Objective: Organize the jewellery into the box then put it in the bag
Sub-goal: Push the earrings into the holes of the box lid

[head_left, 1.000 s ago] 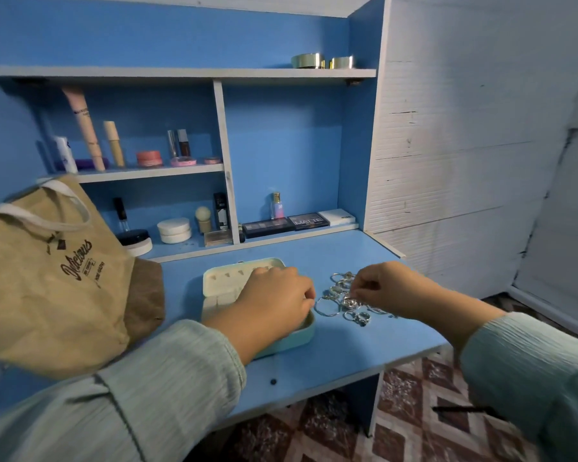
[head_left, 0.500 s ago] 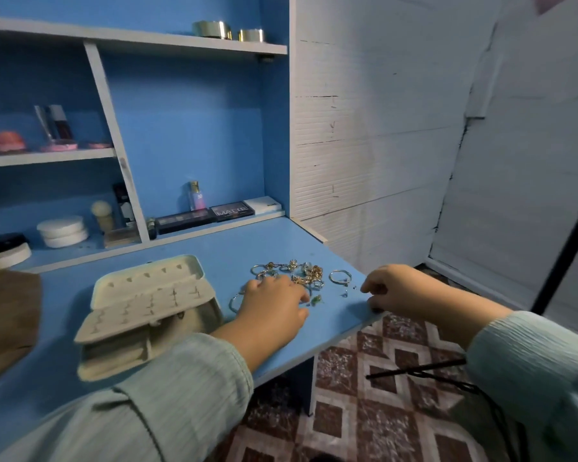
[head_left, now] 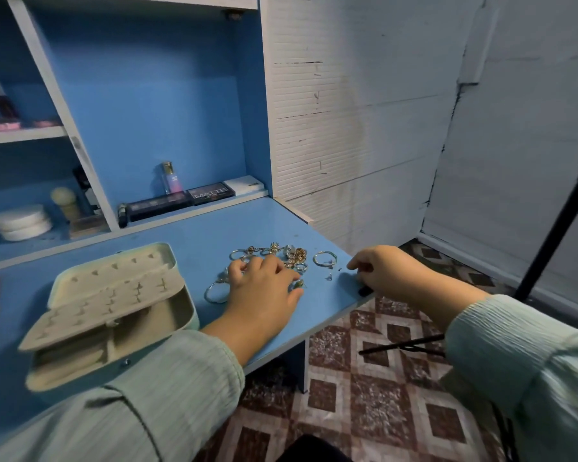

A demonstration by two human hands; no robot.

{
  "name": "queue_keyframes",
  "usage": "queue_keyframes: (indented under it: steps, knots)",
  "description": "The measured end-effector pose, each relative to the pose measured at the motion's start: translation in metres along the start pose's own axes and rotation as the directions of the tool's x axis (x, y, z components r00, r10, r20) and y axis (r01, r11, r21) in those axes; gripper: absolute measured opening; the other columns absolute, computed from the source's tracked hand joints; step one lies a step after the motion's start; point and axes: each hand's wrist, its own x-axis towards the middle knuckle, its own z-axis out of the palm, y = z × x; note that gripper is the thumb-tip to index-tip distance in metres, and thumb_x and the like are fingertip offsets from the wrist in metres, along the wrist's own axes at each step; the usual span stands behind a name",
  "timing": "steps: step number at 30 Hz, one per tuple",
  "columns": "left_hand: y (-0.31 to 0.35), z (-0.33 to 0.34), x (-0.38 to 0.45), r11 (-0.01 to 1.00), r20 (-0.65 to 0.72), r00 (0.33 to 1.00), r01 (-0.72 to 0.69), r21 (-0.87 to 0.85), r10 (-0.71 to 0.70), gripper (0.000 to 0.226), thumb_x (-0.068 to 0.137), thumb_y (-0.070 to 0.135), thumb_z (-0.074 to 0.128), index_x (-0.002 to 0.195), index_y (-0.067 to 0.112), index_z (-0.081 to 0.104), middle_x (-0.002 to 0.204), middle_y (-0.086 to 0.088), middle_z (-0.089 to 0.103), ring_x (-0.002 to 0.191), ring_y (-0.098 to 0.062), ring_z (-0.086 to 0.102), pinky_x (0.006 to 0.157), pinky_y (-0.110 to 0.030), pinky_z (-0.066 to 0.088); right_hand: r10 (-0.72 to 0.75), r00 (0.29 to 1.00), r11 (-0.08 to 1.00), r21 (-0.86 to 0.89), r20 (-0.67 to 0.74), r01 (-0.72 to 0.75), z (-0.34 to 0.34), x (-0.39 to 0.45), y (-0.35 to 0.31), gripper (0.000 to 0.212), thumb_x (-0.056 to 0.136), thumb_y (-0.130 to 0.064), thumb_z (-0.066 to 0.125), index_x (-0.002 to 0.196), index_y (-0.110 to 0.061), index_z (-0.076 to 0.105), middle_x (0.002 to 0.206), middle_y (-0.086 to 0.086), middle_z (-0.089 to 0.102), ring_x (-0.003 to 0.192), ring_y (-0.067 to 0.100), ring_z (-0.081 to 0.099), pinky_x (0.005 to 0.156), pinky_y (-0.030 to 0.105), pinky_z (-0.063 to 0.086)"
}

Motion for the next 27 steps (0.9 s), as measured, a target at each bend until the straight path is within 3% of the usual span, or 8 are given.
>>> queue_keyframes:
  steps: [4,7,9,12,14,18,23,27]
  knots:
    - [0.003,0.006,0.001,1.0,-0.054,0.998,-0.013,0.026,0.015,0.032,0.095,0.05,0.037,0.122,0.041,0.052,0.129,0.014,0.041,0.122,-0.013,0.035,0.093,-0.036,0.004,0.014,0.999,1.0,0.013,-0.031,-0.013,0.005,0.003,-0.002,0.033,0.094,-0.012,0.048,0.124,-0.015,0.058,0.122,0.004,0.06,0.106,0.02,0.056,0.082,0.024,0.044]
    - [0.004,0.008,0.001,0.999,-0.185,0.981,-0.051,0.004,0.051,0.014,0.074,0.042,0.075,0.086,0.041,0.069,0.099,0.012,0.059,0.093,-0.017,0.058,0.084,-0.034,0.016,0.022,0.997,0.999,0.028,-0.07,-0.02,0.011,0.004,-0.001,0.032,0.094,-0.014,0.049,0.123,-0.015,0.059,0.122,0.005,0.06,0.108,0.021,0.056,0.085,0.026,0.044]
    - [0.001,0.015,0.003,0.999,-0.203,0.978,-0.047,-0.018,0.043,0.02,0.058,0.034,0.086,0.068,0.038,0.069,0.082,0.011,0.061,0.075,-0.018,0.062,0.078,-0.032,0.02,0.018,0.996,0.999,0.035,-0.091,-0.015,0.014,0.004,-0.001,0.031,0.094,-0.015,0.049,0.122,-0.014,0.06,0.121,0.006,0.06,0.107,0.021,0.056,0.083,0.025,0.042]
    - [0.0,0.019,-0.001,0.995,-0.198,0.98,-0.022,-0.093,0.003,0.006,0.076,0.033,0.074,0.075,0.038,0.071,0.092,0.013,0.062,0.09,-0.018,0.058,0.082,-0.034,0.016,0.026,0.995,0.998,0.059,-0.101,-0.02,0.015,0.005,-0.003,0.03,0.094,-0.014,0.049,0.121,-0.013,0.061,0.118,0.006,0.061,0.102,0.021,0.057,0.081,0.026,0.044]
    - [0.0,0.019,-0.001,0.989,-0.224,0.974,-0.003,-0.148,-0.031,0.008,0.084,0.032,0.066,0.08,0.038,0.072,0.097,0.014,0.061,0.098,-0.018,0.055,0.084,-0.035,0.014,0.036,0.994,0.996,0.081,-0.106,-0.027,0.016,0.006,-0.004,0.029,0.094,-0.014,0.048,0.119,-0.014,0.062,0.116,0.005,0.062,0.098,0.02,0.058,0.08,0.027,0.047]
    - [-0.001,0.021,0.0,0.983,-0.241,0.97,-0.011,-0.184,-0.034,0.015,0.069,0.026,0.081,0.069,0.037,0.071,0.083,0.014,0.063,0.082,-0.019,0.06,0.077,-0.032,0.017,0.039,0.994,0.993,0.114,-0.104,-0.027,0.017,0.009,-0.004,0.028,0.094,-0.015,0.048,0.119,-0.015,0.062,0.111,0.004,0.061,0.085,0.016,0.054,0.072,0.024,0.043]
    - [-0.004,0.024,-0.001,0.97,-0.278,0.957,0.013,-0.244,-0.083,0.012,0.076,0.026,0.076,0.074,0.037,0.072,0.084,0.014,0.063,0.086,-0.018,0.059,0.078,-0.032,0.016,0.03,0.995,0.988,0.153,-0.094,-0.016,0.016,0.014,-0.003,0.026,0.095,-0.017,0.049,0.119,-0.016,0.06,0.092,-0.005,0.053,0.079,0.014,0.052,0.067,0.023,0.04]
    - [-0.003,0.018,0.0,0.971,-0.221,0.966,0.081,-0.226,-0.132,0.017,0.092,0.039,0.053,0.098,0.042,0.069,0.104,0.019,0.06,0.108,-0.01,0.048,0.084,-0.031,0.013,0.018,0.993,0.985,0.175,-0.113,0.002,0.014,0.023,-0.001,0.024,0.094,-0.018,0.05,0.116,-0.017,0.061,0.093,-0.005,0.052,0.078,0.013,0.05,0.058,0.019,0.037]
